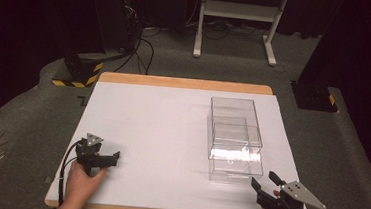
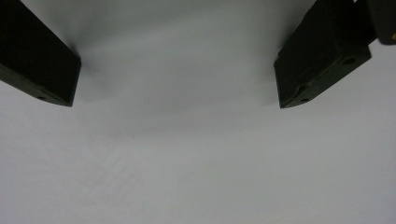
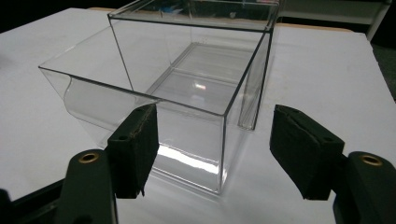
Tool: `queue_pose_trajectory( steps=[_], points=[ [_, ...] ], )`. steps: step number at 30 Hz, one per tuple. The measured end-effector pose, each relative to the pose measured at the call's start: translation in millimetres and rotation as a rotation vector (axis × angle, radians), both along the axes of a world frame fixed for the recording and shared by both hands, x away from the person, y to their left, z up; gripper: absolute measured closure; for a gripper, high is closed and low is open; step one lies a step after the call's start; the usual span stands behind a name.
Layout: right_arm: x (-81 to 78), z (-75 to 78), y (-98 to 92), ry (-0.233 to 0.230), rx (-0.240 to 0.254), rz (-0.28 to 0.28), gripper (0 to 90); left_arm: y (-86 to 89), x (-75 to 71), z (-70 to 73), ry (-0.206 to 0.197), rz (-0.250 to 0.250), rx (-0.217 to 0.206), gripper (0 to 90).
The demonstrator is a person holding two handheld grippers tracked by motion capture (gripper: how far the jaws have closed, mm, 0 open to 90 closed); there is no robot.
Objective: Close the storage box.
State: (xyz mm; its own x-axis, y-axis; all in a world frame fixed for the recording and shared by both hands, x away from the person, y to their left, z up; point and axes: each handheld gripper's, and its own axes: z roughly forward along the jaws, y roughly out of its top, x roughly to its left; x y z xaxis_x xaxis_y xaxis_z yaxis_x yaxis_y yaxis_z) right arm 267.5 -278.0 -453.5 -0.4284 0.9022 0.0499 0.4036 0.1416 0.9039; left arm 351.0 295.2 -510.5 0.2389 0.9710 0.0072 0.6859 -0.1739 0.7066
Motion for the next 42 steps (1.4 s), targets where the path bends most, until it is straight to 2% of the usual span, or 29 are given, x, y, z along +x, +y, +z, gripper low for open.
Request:
queue_pose_trajectory(
  steps=[7,29,35,42],
  points=[
    [8.1,-4.9,3.1,0.022,-0.014,-0.003,33.3,0.0,0.0,0.0,0.0,0.0,0.0,0.6],
    [31.2,-3.7,6.2,0.03,-0.024,-0.023,32.8,-0.2,-0.1,-0.1,0.0,0.002,-0.003,0.6],
    [41.6,-2.6,8.7,0.031,-0.034,-0.031,33.0,0.0,0.0,0.0,0.0,0.0,0.0,0.6],
    [54.8,-3.6,9.3,0.034,-0.019,-0.04,33.0,-0.2,-0.1,-0.1,0.0,0.001,-0.003,0.6]
  ],
)
